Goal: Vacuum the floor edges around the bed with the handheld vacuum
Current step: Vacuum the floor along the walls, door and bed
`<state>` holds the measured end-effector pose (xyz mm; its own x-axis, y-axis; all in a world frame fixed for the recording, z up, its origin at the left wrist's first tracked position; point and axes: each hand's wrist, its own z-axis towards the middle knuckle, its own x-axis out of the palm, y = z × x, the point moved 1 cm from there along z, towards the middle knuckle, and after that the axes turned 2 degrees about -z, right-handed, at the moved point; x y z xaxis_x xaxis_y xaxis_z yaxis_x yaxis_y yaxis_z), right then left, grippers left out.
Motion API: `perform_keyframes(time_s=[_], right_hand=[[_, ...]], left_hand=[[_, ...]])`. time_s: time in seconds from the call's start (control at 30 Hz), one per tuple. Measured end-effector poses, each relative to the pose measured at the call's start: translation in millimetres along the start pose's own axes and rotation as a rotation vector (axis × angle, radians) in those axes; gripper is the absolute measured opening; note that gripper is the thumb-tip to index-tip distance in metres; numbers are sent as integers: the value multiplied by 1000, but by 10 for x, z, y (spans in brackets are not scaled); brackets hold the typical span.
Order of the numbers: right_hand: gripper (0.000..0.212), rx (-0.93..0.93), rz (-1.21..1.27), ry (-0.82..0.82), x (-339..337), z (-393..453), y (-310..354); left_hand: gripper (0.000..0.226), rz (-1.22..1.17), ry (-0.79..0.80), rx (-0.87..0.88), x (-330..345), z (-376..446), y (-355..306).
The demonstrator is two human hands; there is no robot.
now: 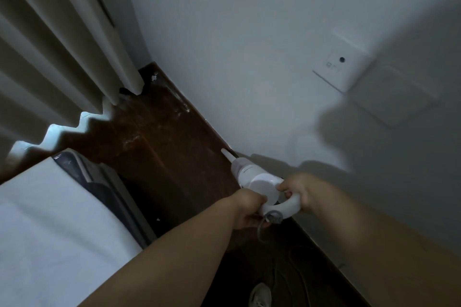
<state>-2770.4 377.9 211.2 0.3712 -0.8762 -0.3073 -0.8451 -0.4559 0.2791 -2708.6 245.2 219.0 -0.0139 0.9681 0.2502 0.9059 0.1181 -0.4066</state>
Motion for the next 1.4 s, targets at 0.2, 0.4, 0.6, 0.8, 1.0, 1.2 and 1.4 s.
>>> perform_keyframes(time_s=[0.2, 0.4, 0.6, 0.8, 1.0, 1.2, 1.4], right_hand=[[13, -9, 55, 2, -120, 5, -210], [12, 8, 88, 19, -42, 27, -69], [37, -19, 18, 30, 287, 108, 363], [37, -16, -19, 37, 611, 244, 905], [30, -57, 92, 38, 900, 320, 1344], [29, -51, 145, 71, 1151, 441, 1645], [31, -73, 146, 70, 1365, 445, 1870]], left_hand=[[37, -3, -34, 19, 238, 35, 146], [36, 7, -97, 6, 105, 129, 63], [34, 15, -151, 3, -319, 194, -212], [35, 0, -169, 7, -808, 251, -584], [38, -13, -181, 4, -1248, 339, -927], [41, -13, -180, 3, -1606, 374, -1148], [40, -25, -190, 5, -1890, 377, -1281]])
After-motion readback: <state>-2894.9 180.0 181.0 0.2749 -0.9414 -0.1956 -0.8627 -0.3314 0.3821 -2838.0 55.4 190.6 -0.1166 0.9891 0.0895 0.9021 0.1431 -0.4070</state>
